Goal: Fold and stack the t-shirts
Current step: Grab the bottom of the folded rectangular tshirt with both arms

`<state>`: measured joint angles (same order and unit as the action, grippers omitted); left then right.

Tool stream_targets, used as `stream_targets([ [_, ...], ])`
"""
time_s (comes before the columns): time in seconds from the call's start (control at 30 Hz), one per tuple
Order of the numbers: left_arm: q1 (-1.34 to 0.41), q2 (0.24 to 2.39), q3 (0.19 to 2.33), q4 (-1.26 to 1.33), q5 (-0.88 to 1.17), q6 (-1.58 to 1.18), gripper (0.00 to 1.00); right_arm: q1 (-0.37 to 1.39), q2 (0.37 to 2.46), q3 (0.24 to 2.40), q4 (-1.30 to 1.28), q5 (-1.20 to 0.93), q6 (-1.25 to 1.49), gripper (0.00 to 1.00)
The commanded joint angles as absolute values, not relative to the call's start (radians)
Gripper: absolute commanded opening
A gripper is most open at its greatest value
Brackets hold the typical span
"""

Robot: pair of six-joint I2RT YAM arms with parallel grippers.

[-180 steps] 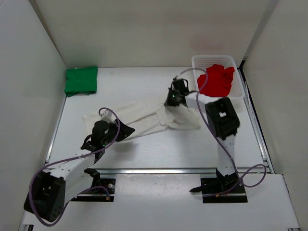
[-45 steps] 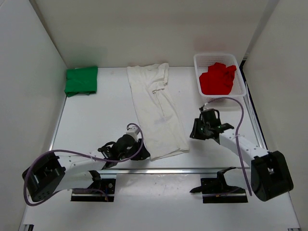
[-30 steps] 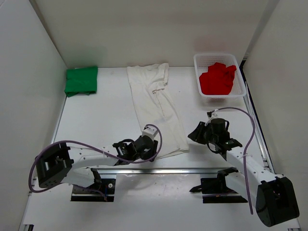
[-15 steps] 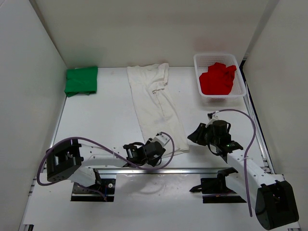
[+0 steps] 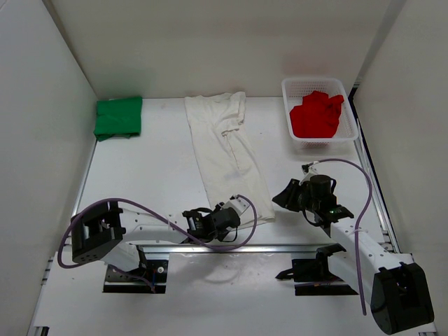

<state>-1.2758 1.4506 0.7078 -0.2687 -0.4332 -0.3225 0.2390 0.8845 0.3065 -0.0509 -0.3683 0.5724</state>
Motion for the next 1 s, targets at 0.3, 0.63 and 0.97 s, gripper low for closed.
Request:
stream_targets([
  [0.3, -1.296, 1.448, 0.723, -0.259, -0.488, -0.307, 0.29, 0.242, 0.891, 0.301, -0.008, -0.357, 0.563, 0.32],
  [0.63, -1.319, 1.411, 0.678, -0.278, -0.466, -0.347, 0.07, 0.287, 0.939, 0.304, -0.018, -0.324, 0.568, 0.47],
  [0.97, -1.324, 1.338, 0.63, -0.304, -0.445, -0.388, 0.01, 0.345, 1.055, 0.282, 0.057, -0.394, 0.584, 0.33],
])
